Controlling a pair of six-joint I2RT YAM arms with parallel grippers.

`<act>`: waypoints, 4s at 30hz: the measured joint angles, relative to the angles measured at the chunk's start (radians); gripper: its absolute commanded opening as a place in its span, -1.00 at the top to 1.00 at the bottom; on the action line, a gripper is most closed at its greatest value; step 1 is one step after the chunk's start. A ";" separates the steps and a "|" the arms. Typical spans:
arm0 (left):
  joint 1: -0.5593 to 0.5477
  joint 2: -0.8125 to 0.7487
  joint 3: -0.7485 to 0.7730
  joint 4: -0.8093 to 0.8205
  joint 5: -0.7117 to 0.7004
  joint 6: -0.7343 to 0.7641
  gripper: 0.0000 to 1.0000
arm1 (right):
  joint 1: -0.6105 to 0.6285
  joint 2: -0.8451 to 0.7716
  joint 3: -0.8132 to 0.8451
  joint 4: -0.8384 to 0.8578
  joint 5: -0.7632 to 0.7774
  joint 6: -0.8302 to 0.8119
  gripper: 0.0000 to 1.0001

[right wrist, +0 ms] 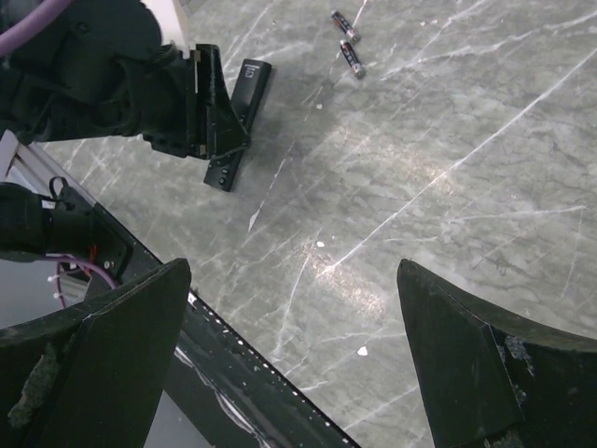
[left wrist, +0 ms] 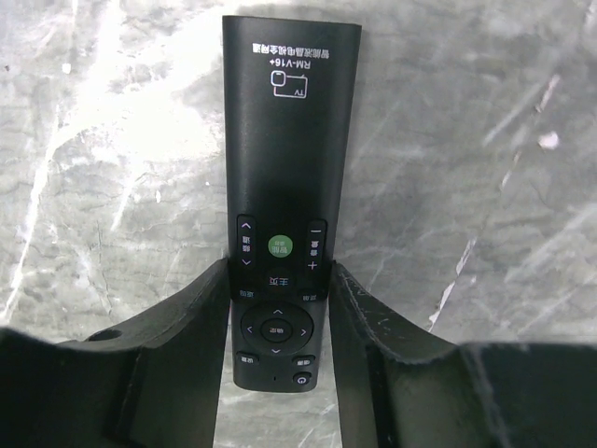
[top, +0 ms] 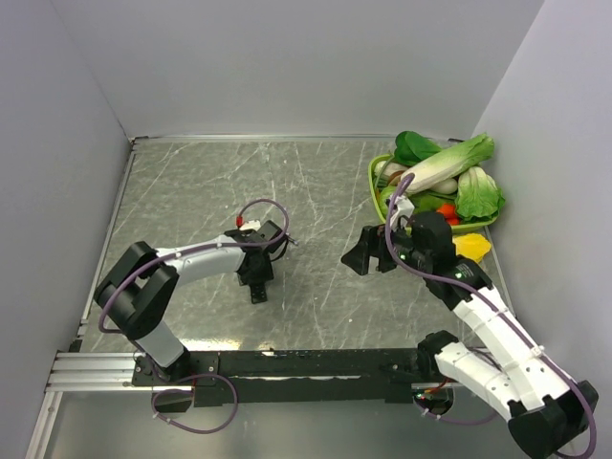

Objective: Load the batteries into the remote control

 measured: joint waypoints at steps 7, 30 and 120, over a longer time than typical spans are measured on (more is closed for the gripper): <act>-0.029 -0.123 -0.055 0.062 0.040 0.160 0.70 | 0.000 0.132 0.060 -0.005 0.003 0.029 -1.00; -0.113 -0.439 -0.126 0.261 0.253 0.570 0.64 | 0.034 0.743 0.286 0.201 -0.450 0.356 -0.99; 0.306 -0.460 0.125 0.525 0.730 -0.496 -0.14 | 0.680 0.299 -0.044 1.046 0.403 -1.603 1.00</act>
